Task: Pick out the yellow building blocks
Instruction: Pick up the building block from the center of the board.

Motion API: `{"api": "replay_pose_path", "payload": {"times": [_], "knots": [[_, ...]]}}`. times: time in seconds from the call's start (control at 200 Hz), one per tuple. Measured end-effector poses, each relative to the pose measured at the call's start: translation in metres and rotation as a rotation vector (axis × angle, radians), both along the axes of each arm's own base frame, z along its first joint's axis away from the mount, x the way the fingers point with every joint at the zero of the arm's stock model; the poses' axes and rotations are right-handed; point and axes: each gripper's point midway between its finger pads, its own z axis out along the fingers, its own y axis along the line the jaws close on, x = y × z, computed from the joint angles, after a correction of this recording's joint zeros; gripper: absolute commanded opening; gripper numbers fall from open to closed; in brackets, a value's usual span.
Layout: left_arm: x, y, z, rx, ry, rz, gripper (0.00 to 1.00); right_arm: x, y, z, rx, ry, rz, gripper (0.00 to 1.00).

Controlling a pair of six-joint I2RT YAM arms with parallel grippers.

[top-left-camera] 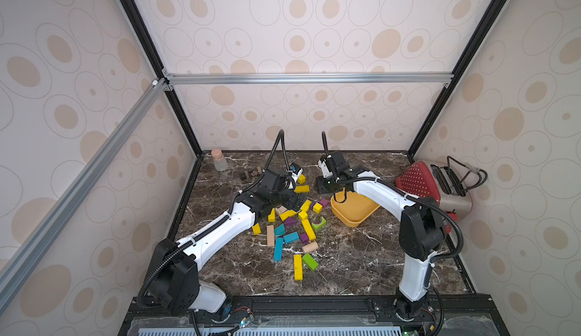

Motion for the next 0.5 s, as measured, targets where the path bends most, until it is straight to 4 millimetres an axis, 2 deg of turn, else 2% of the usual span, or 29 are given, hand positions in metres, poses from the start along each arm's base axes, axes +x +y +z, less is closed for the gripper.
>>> {"api": "replay_pose_path", "payload": {"times": [0.26, 0.501], "knots": [[0.010, 0.018, -0.012, 0.051, 0.004, 0.030, 0.98, 0.034, 0.022, -0.023, 0.002, 0.015, 0.002, 0.46], [0.026, 0.022, -0.041, 0.103, 0.057, 0.039, 0.98, 0.059, 0.039, -0.047, -0.005, 0.039, 0.009, 0.46]]}}
